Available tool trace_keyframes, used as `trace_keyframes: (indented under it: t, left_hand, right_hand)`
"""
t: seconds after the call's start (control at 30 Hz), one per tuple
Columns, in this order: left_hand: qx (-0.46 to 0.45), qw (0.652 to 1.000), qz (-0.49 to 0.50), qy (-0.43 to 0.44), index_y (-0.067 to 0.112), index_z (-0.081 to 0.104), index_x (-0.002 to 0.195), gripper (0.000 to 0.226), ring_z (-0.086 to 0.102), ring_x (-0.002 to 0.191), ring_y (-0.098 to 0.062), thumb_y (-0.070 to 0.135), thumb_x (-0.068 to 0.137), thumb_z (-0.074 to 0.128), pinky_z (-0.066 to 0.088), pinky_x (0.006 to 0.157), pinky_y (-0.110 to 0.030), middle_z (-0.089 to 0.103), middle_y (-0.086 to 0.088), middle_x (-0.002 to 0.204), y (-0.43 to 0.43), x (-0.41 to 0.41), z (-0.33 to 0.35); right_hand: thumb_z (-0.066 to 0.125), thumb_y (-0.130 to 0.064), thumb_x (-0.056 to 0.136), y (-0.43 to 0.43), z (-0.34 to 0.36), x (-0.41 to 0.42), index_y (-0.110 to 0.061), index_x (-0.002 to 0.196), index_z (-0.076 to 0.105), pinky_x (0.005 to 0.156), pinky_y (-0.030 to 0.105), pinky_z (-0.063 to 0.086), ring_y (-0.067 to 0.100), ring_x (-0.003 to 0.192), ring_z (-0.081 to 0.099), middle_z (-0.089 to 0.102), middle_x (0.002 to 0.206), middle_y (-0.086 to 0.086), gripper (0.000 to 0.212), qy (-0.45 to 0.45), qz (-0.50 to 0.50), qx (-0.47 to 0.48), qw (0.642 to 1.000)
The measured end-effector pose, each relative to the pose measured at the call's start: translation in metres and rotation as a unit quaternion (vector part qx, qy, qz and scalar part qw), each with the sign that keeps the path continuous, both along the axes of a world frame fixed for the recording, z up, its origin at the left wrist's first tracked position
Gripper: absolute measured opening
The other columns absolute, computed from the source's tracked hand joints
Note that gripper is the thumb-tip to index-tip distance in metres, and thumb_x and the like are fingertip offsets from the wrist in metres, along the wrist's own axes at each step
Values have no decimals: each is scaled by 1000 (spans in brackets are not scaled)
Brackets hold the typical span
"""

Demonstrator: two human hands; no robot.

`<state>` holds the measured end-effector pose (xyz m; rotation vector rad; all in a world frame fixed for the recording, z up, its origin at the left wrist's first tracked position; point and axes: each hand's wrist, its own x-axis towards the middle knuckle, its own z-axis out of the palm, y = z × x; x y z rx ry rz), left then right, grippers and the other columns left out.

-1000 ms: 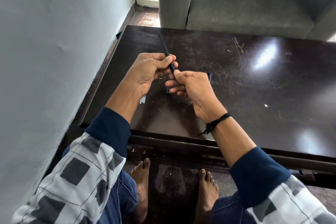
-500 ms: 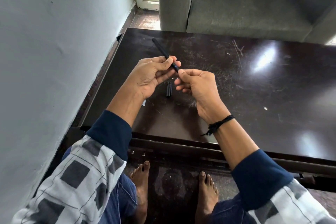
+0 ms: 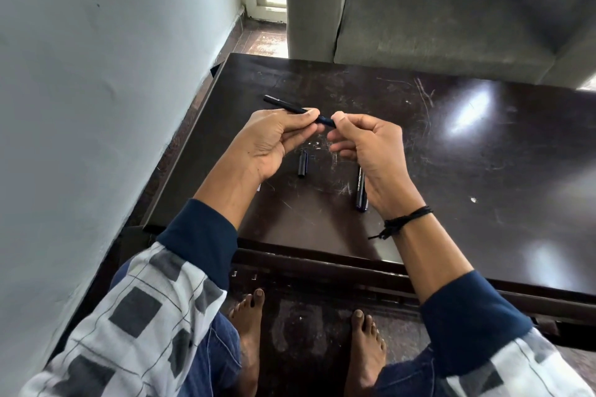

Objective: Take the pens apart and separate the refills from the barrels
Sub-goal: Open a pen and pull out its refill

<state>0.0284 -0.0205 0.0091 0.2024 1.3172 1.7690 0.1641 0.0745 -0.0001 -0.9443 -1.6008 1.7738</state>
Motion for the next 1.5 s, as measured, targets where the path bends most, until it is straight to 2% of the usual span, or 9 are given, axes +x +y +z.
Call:
trace_keyframes:
  t: [0.23,0.33,0.47,0.73,0.87,0.97,1.2,1.4,1.5]
  left_hand:
    - [-7,999,1,-40,-7,73,98,15,77,82,-25,-7,83,72,60,69,-20,76,-19,93,1,5,-1]
    - [-5,998,2,-58,-7,73,100,17,77,82,-24,-6,84,72,60,69,-20,76,-19,94,0,5,-1]
    - [11,997,12,-81,-6,73,96,12,77,81,-23,-7,84,71,60,68,-19,76,-16,89,1,5,-2]
    - [7,995,10,-100,-8,72,100,18,77,84,-24,-6,82,73,60,67,-19,76,-19,92,2,14,-7]
    - [18,993,34,-115,-9,71,104,20,77,85,-25,-7,83,72,60,68,-20,76,-19,92,3,13,-6]
    - [21,993,41,-109,-9,71,101,18,77,85,-25,-7,83,72,60,69,-20,76,-18,91,3,11,-5]
    - [3,996,34,-88,-7,72,97,15,77,84,-25,-7,83,73,60,69,-20,76,-18,88,2,14,-8]
    - [4,996,32,-84,-6,73,97,14,77,82,-24,-6,83,72,59,67,-19,76,-17,88,1,9,-4]
    - [-2,997,28,-78,-5,74,96,13,77,83,-24,-6,83,73,60,68,-20,76,-16,87,1,11,-4]
  right_hand:
    - [72,-5,92,2,-2,1,-7,89,75,67,22,56,12,66,66,72,73,7,5,6,-11,44,999]
    - [73,-9,92,2,-1,2,-6,95,75,69,22,56,14,70,68,75,79,9,5,15,-3,36,999]
    - [70,-26,96,1,-1,0,-5,98,75,69,22,57,11,66,68,75,75,7,21,17,-13,29,999]
    - [72,-9,93,6,-3,2,-11,87,75,66,22,55,12,66,67,74,75,7,7,-6,-23,78,997]
    - [72,-18,95,4,3,3,-11,98,75,71,23,58,12,70,68,78,88,12,8,-5,12,65,998]
    - [69,-28,98,6,3,3,-10,99,75,67,20,56,10,66,68,77,80,9,19,-15,0,70,997]
    - [72,-11,94,8,-4,3,-9,86,75,68,27,57,12,64,66,73,70,5,9,-38,-17,97,994]
    - [71,-30,96,8,2,3,-14,94,75,64,20,54,12,66,70,77,78,9,16,-15,-8,71,997]
    - [71,-21,96,8,-1,1,-9,87,74,61,19,52,10,61,67,75,69,6,16,-26,-14,80,996]
